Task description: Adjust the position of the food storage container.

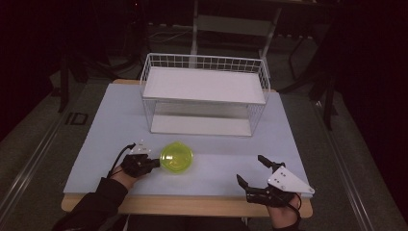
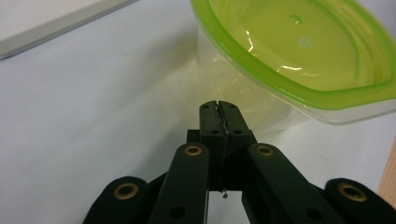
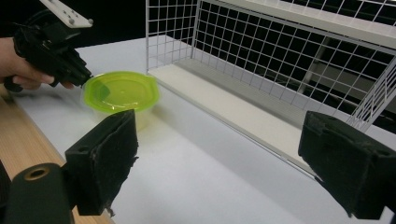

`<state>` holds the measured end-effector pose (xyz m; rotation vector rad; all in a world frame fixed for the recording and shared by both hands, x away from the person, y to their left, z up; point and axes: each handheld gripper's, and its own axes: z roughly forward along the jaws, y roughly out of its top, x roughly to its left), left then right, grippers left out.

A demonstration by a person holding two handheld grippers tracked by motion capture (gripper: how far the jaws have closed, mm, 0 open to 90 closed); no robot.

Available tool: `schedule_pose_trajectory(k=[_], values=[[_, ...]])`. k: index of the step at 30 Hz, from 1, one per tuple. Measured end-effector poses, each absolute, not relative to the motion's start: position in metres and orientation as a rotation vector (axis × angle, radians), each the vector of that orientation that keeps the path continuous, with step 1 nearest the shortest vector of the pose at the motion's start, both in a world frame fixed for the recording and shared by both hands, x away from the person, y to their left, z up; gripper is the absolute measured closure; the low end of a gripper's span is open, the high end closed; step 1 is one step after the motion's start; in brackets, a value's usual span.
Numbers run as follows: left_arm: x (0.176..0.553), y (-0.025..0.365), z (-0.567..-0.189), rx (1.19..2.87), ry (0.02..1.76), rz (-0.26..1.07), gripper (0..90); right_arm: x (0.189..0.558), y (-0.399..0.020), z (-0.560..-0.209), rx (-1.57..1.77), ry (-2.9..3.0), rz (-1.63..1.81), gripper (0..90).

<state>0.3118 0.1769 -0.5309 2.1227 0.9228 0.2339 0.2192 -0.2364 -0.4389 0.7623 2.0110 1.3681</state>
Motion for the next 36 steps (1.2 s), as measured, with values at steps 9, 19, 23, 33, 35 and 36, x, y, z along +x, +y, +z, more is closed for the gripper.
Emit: schedule_pose_trajectory(k=[9,19,23,33,35,36], values=[[0.319,0.144,-0.535,2.118,0.904,0.217,90.0,0.219,-0.236,-0.440,0.755,2.018,1.366,11.7],[0.306,0.162,-0.521,2.036,1.039,0.258,90.0,0.219,-0.237,-0.439,0.753,2.020,1.366,11.7],[0.296,0.149,-0.525,2.091,1.015,0.256,90.0,0.219,-0.237,-0.439,0.750,2.021,1.363,11.7],[0.309,0.125,-0.535,2.101,0.990,0.210,90.0,0.220,-0.237,-0.440,0.758,2.026,1.367,11.7],[0.308,0.121,-0.535,2.109,0.979,0.210,90.0,0.220,-0.237,-0.440,0.761,2.027,1.366,11.7],[0.307,0.112,-0.536,2.105,0.961,0.180,90.0,0.220,-0.237,-0.440,0.758,2.027,1.368,11.7]])
